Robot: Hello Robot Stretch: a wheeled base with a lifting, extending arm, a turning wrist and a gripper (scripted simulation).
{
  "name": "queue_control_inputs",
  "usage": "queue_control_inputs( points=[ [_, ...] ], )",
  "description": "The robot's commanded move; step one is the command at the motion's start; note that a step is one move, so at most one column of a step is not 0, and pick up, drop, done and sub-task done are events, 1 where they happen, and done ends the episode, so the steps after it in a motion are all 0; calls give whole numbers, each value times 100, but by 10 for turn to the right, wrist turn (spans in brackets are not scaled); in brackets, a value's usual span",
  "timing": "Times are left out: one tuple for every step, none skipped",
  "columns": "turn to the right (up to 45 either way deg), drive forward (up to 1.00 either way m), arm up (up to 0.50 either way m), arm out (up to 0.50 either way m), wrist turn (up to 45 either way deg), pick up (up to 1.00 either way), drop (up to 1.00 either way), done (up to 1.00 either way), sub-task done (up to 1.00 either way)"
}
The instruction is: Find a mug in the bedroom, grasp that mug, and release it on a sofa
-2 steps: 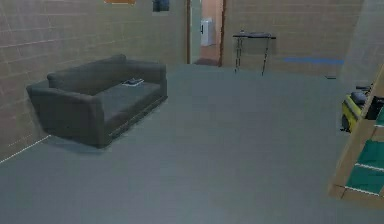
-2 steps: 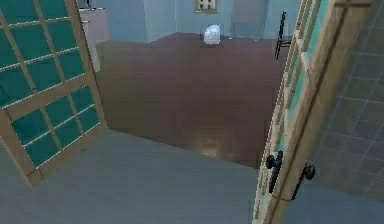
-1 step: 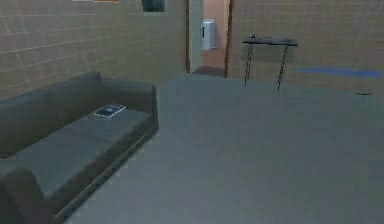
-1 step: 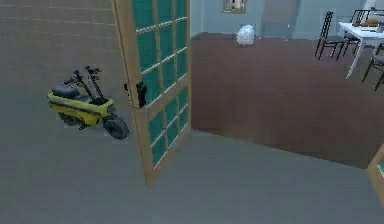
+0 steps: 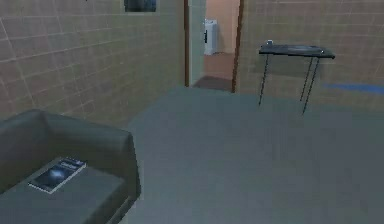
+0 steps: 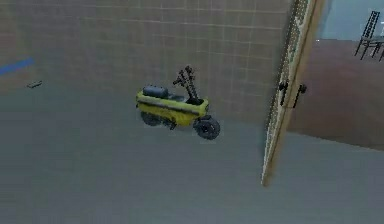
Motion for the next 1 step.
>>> queue_control_inputs(
  points=[
    [30, 0, 0, 0, 0, 0, 0, 0, 0]
  ],
)
